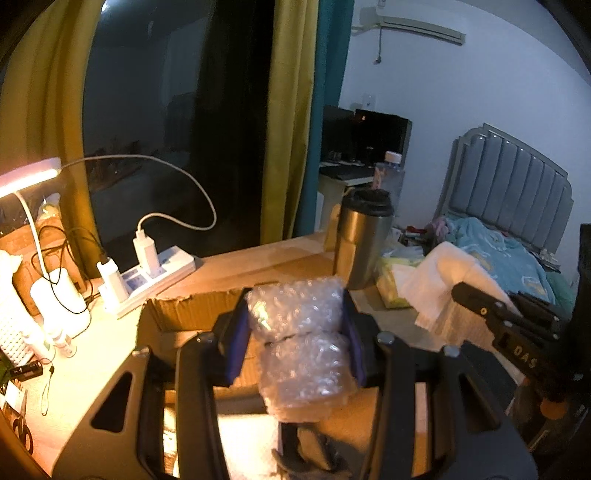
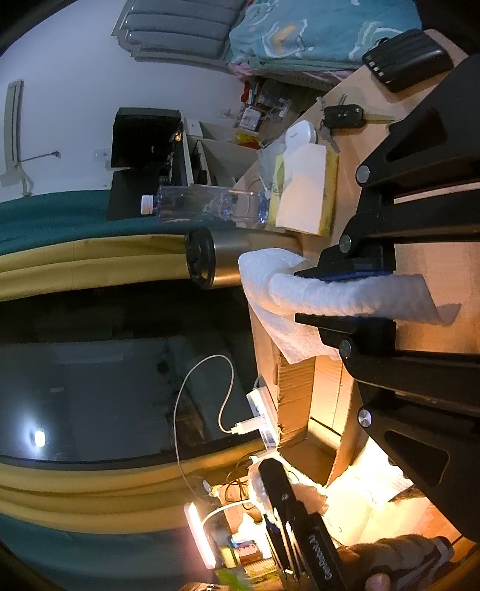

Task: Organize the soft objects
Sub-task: 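Carry the bubble wrap into the cardboard box with the left gripper while the right carries the towel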

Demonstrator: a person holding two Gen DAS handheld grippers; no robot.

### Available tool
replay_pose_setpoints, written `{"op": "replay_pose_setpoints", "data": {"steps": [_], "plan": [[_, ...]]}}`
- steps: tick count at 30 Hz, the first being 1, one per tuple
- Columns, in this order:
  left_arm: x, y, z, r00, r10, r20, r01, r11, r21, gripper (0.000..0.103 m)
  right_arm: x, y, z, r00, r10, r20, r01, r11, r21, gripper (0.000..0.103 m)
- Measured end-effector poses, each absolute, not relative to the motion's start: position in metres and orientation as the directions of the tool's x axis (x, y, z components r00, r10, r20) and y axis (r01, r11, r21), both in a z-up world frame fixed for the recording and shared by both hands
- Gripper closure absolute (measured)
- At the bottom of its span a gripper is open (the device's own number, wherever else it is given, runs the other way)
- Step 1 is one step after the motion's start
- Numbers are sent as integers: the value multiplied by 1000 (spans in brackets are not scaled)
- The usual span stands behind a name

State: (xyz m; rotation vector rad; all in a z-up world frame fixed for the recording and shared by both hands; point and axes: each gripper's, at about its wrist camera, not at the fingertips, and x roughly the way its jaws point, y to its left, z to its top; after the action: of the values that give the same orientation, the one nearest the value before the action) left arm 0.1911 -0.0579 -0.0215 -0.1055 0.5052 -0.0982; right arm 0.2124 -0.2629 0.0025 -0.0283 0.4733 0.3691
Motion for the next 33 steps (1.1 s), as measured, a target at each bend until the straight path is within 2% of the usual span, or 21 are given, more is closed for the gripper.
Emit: {"op": "replay_pose_setpoints", "data": {"steps": [16,33], "plan": [[245,-50,-49,861,-94,-499,4,984,-179,58,259,-226,-8,784,398,-477,-416,906,72,87],[301,-56,-119,740,-111,-664,-6,985,-171,57,300,-192,-58,663,453,-595,-484,867,120,87]]}}
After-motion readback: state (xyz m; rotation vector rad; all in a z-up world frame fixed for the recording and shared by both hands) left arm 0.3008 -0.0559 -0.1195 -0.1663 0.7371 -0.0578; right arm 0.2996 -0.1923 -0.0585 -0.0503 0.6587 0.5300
